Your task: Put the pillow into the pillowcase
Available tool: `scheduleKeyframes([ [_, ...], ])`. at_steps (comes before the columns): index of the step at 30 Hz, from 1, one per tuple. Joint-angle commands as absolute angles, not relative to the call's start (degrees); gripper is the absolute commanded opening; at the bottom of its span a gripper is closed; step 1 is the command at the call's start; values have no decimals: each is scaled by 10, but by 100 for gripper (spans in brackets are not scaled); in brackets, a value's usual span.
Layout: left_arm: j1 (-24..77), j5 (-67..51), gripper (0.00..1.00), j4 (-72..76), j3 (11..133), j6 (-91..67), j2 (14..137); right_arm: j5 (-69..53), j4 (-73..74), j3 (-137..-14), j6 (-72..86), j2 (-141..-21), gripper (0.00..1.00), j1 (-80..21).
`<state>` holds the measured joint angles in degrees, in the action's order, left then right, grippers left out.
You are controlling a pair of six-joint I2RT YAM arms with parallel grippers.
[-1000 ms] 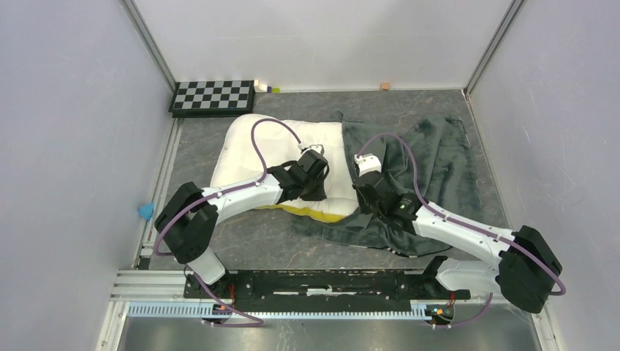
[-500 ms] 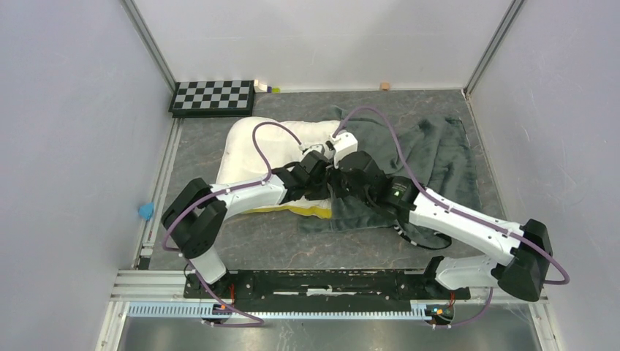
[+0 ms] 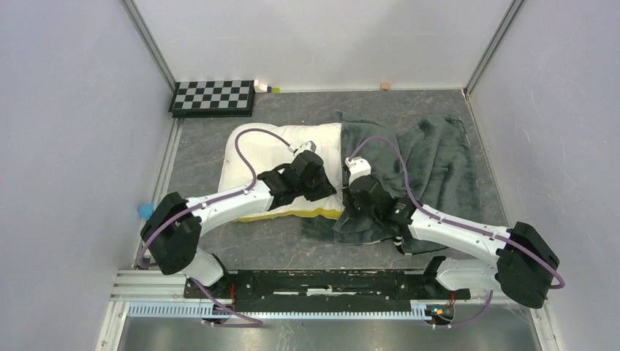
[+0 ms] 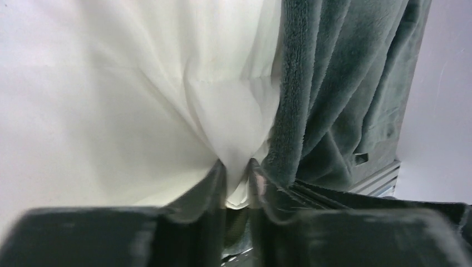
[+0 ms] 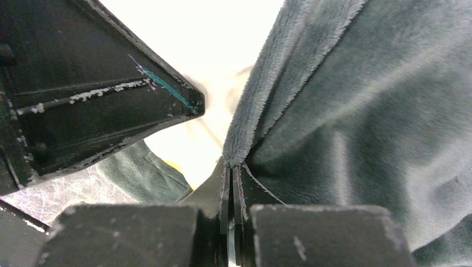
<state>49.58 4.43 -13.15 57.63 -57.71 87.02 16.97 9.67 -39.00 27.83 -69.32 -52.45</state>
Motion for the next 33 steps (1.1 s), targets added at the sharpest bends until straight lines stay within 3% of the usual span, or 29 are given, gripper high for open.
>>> scheduleKeyframes([
  [1, 488, 61, 35, -104, 573, -581, 834, 166, 95, -415, 270, -685, 5, -524],
  [4, 464, 81, 55, -152, 590, -531, 796, 173, 105, -434, 255, -676, 16, -524],
  [11, 325, 67, 95, -270, 717, -399, 824, 198, 141, -532, 205, -696, 56, -513],
  [12, 310, 72, 99, -277, 741, -377, 843, 199, 149, -551, 197, -707, 59, -503],
  [17, 263, 79, 100, -293, 834, -302, 974, 186, 152, -620, 162, -761, 73, -452],
  [20, 257, 59, 92, -261, 851, -283, 1040, 194, 152, -666, 143, -810, 79, -420],
  [22, 257, 47, 81, -240, 848, -284, 1076, 195, 147, -696, 133, -846, 80, -400],
  [27, 262, 10, 25, -204, 791, -333, 1107, 207, 163, -802, 109, -961, 81, -368],
  [29, 275, 12, 12, -183, 738, -358, 1082, 217, 168, -836, 96, -997, 81, -365],
  [31, 286, 24, 2, -171, 687, -384, 1050, 226, 179, -864, 87, -1027, 80, -363],
  [33, 292, 25, 2, -153, 638, -412, 1017, 240, 186, -876, 81, -1047, 78, -362],
])
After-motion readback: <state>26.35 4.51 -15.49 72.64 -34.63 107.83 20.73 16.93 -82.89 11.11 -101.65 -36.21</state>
